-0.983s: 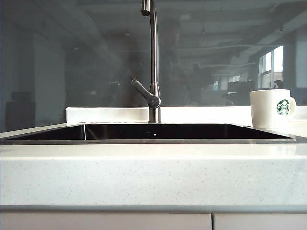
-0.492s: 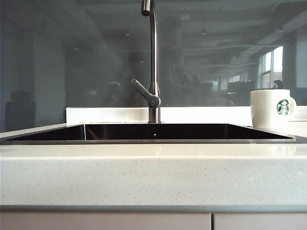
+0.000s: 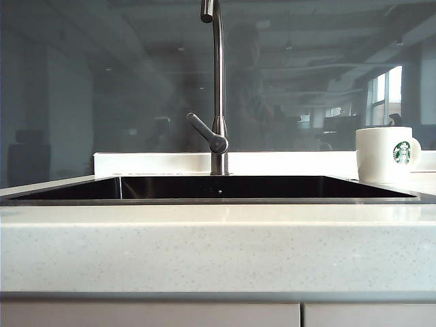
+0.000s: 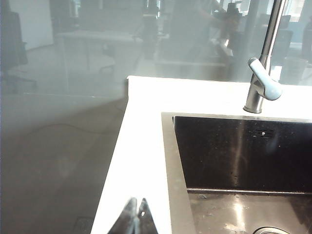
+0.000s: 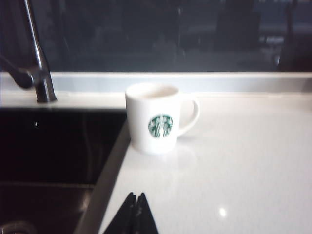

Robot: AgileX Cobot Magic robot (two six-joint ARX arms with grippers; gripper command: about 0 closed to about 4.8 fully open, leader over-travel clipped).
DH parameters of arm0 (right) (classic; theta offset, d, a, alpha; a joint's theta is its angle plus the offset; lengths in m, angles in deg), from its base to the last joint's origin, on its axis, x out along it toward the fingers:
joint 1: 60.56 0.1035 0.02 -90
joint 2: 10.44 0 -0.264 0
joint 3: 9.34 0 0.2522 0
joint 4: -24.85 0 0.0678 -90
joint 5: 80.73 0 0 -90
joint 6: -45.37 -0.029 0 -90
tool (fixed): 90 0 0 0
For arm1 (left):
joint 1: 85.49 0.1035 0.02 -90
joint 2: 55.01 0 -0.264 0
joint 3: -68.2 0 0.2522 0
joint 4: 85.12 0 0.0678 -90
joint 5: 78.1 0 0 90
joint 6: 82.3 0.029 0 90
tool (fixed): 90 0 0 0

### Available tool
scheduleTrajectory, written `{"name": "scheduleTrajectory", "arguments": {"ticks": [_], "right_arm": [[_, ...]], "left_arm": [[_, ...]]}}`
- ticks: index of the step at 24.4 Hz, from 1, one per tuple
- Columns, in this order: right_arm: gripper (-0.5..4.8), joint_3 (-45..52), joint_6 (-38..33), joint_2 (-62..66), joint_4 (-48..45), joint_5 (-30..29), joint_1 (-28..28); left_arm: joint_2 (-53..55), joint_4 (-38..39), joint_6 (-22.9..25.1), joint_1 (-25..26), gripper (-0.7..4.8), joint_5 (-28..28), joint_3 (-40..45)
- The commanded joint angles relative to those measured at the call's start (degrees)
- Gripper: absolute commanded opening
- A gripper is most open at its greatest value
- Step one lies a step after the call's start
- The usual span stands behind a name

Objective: Pick up the mug next to the sink, go to the faucet to get some water, pour the water into the sink, and finally put the mug back to its place.

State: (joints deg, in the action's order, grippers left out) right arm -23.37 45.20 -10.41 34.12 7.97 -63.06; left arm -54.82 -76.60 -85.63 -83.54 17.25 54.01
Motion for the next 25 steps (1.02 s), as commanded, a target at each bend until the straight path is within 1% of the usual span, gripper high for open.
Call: {"name": "scheduleTrajectory", "arguments": {"ticks": [1, 25], "right_arm": [[-0.06, 0.22, -0.15, -0.13, -4.66, 0.09, 0.04], [-0.06, 0.22, -0.22, -0.13, -4.5, -0.31, 0.02]], "left_arm": [[0.04, -0.35, -0.09, 0.07, -0.05, -0.15, -0.15], [0.04, -0.35, -0.09, 0.07, -0.05, -0.13, -0.15]]}}
